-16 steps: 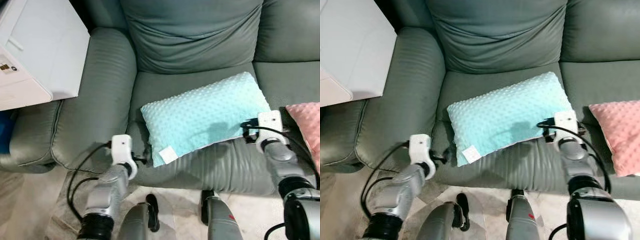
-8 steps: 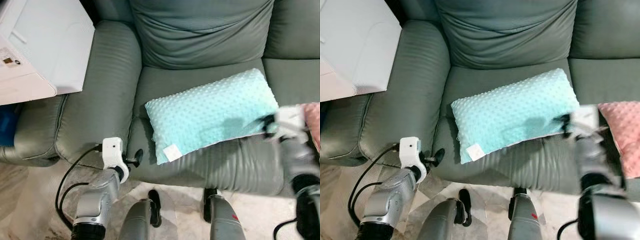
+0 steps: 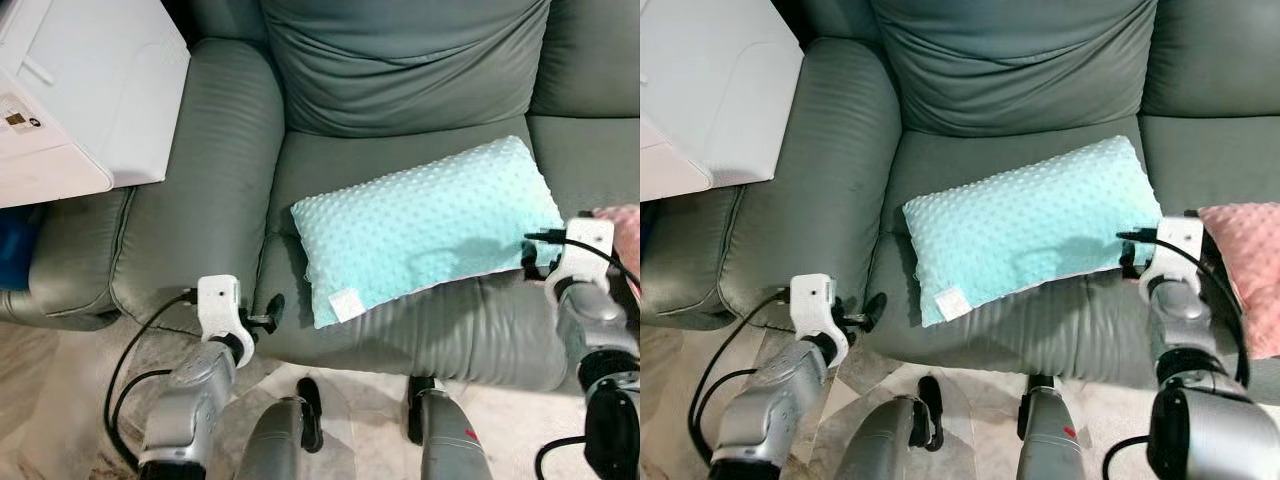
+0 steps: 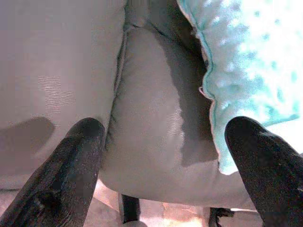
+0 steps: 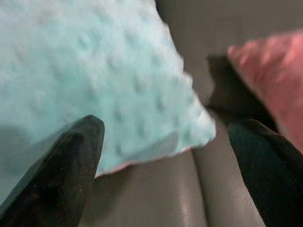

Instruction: Move the pillow to the sofa

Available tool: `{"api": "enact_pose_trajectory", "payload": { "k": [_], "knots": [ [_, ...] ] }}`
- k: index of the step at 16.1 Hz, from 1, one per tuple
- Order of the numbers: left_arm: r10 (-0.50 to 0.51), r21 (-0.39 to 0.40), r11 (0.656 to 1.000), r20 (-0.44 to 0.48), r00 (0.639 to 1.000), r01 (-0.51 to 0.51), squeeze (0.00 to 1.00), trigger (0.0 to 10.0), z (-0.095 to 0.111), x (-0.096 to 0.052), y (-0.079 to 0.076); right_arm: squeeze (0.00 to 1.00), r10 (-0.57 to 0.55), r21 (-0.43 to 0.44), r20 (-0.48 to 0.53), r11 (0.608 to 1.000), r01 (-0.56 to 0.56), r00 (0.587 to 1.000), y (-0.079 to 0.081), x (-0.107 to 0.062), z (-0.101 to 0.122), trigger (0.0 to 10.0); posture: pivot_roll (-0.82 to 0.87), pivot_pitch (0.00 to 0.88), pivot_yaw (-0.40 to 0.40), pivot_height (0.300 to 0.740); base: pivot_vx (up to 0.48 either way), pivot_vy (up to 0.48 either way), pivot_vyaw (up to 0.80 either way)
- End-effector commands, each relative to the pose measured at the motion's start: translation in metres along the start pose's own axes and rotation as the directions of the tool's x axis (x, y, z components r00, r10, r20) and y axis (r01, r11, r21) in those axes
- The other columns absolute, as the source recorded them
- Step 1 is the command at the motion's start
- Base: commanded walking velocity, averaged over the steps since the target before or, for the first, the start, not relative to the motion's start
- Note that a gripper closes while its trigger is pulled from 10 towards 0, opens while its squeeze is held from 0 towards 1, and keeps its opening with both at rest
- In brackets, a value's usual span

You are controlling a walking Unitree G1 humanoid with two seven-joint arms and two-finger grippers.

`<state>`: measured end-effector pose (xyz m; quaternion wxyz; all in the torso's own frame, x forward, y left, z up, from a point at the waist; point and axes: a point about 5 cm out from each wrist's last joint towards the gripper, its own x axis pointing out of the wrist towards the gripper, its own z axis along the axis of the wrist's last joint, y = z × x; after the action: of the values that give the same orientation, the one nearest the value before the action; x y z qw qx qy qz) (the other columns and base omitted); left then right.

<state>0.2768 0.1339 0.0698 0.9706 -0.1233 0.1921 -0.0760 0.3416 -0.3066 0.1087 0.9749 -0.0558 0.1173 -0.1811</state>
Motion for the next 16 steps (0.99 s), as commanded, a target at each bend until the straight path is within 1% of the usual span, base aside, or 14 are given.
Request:
{"api": "enact_pose_trajectory", "payload": {
  "k": [1, 2, 3, 7, 9, 10, 11, 12, 14, 16],
  "knots": [
    [0.035, -0.003, 0.999, -0.024, 0.999, -0.035, 0.00, 10.0, -0.009, -0.009, 0.014, 0.00, -0.009, 0.038, -0.094, 0.999, 0.013, 0.996, 0.002, -0.006, -0.024, 10.0, 0.16, 0.445, 0.256, 0.740, 0.000, 0.000, 0.00],
    [0.036, 0.001, 0.999, -0.024, 0.999, -0.036, 0.00, 10.0, -0.009, -0.010, 0.015, 0.00, -0.007, 0.034, -0.104, 0.999, 0.011, 0.995, 0.004, -0.007, -0.027, 10.0, 0.16, 0.446, 0.256, 0.740, 0.000, 0.000, 0.00],
    [0.037, -0.001, 0.999, -0.020, 0.999, -0.037, 0.00, 10.0, -0.009, -0.012, 0.016, 0.00, 0.013, 0.005, -0.109, 1.000, -0.013, 0.994, 0.007, -0.007, -0.029, 10.0, 0.17, 0.451, 0.256, 0.740, 0.000, 0.000, 0.00],
    [0.029, 0.016, 0.999, -0.022, 0.999, -0.029, 0.00, 10.0, -0.012, -0.015, 0.013, 0.00, 0.042, -0.060, -0.136, 0.997, -0.050, 0.990, 0.011, -0.009, -0.035, 10.0, 0.16, 0.454, 0.256, 0.740, 0.000, 0.000, 0.00],
    [0.004, 0.018, 1.000, -0.013, 1.000, -0.004, 0.00, 10.0, -0.011, -0.015, 0.008, 0.00, 0.091, -0.090, -0.156, 0.990, -0.106, 0.984, 0.014, -0.012, -0.043, 10.0, 0.16, 0.447, 0.256, 0.740, 0.000, 0.000, 0.00],
    [-0.002, 0.017, 1.000, -0.010, 1.000, 0.002, 0.00, 10.0, -0.010, -0.015, 0.007, 0.00, 0.144, -0.102, -0.144, 0.982, -0.159, 0.979, 0.020, -0.013, -0.043, 10.0, 0.16, 0.447, 0.256, 0.740, 0.000, 0.000, 0.00],
    [-0.004, 0.024, 1.000, -0.003, 1.000, 0.004, 0.00, 10.0, -0.009, -0.016, 0.007, 0.00, 0.190, -0.094, -0.101, 0.975, -0.199, 0.977, 0.027, -0.012, -0.035, 10.0, 0.16, 0.444, 0.257, 0.740, 0.000, 0.000, 0.00],
    [0.002, 0.027, 1.000, 0.000, 1.000, -0.002, 0.00, 10.0, -0.008, -0.016, 0.009, 0.00, 0.208, -0.082, -0.045, 0.974, -0.211, 0.977, 0.032, -0.008, -0.023, 10.0, 0.16, 0.445, 0.253, 0.740, 0.000, 0.000, 0.00],
    [0.026, 0.033, 0.999, 0.004, 1.000, -0.026, 0.00, 10.0, -0.006, -0.015, 0.011, 0.00, 0.205, -0.102, 0.033, 0.974, -0.201, 0.978, 0.037, -0.004, -0.005, 10.0, 0.15, 0.442, 0.245, 0.740, 0.000, 0.000, 0.00],
    [0.033, 0.043, 0.999, -0.033, 0.999, -0.031, 0.00, 10.0, -0.006, -0.017, 0.010, 0.00, 0.186, -0.101, 0.097, 0.979, -0.176, 0.978, 0.037, -0.002, 0.008, 10.0, 0.14, 0.430, 0.232, 0.740, 0.000, 0.000, 0.00]
  ]
}}
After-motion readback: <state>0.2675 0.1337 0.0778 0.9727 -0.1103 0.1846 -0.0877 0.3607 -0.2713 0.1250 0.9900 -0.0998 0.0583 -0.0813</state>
